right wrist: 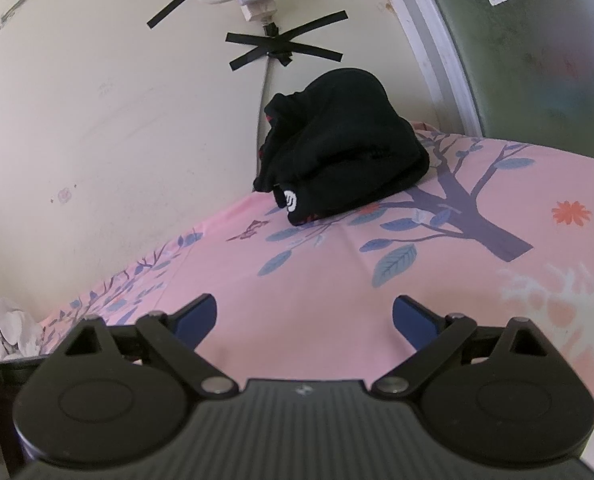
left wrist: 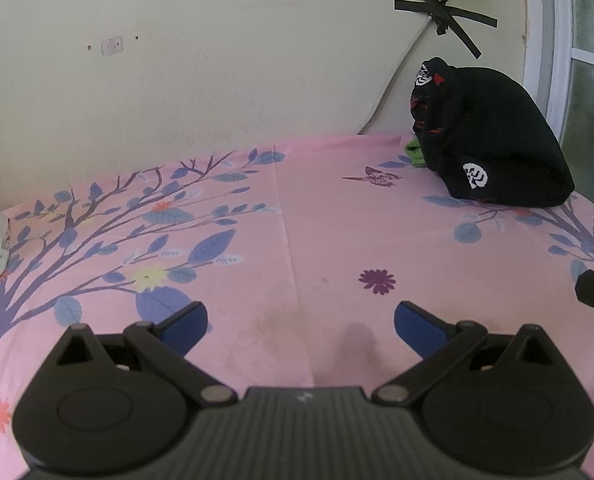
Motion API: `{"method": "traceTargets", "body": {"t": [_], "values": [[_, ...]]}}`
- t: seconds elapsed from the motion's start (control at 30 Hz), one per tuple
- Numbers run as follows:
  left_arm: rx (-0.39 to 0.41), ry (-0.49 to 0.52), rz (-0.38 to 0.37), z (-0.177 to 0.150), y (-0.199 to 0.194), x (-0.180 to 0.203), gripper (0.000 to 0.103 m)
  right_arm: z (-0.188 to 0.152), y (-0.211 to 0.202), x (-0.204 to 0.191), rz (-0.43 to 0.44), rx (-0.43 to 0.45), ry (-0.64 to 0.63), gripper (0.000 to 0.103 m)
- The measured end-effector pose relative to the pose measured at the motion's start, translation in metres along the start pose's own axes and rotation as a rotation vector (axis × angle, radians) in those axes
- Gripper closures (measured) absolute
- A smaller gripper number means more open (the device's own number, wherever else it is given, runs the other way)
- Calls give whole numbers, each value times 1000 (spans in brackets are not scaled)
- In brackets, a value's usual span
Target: Fold small clothes
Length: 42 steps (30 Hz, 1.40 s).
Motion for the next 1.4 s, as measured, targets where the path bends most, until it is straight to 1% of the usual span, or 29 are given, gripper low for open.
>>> {"method": "traceTargets", "body": {"t": [0.23, 0.47, 0.77, 1.1, 1.17, 1.4], "values": [[5, 32, -7, 0, -3, 5, 0, 0, 2, 1, -9, -7, 8, 13], [6, 23, -4, 1, -5, 3, 0, 1, 2, 2, -10, -6, 12, 13], [8, 42, -2, 1, -6, 5, 0, 2, 4, 4, -10, -19, 33, 13], [-11, 42, 8, -1, -3, 3, 0, 2, 2, 5, 3, -7, 42, 10], [-14, 42, 9, -1, -2, 2, 0, 2, 2, 5, 9, -7, 42, 6], [-16, 46, 13, -2, -1, 2, 0, 1, 1, 4, 14, -6, 33, 6]]}}
Point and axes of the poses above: each gripper's, at about its wrist camera, not at the fingertips, and y roughly the way its jaws point, x to its right, z to its top, the point moved 2 cm from there along y, roughly the way its jaws point, and after that the axes turned 13 degrees about y, right-handed, at the moved point
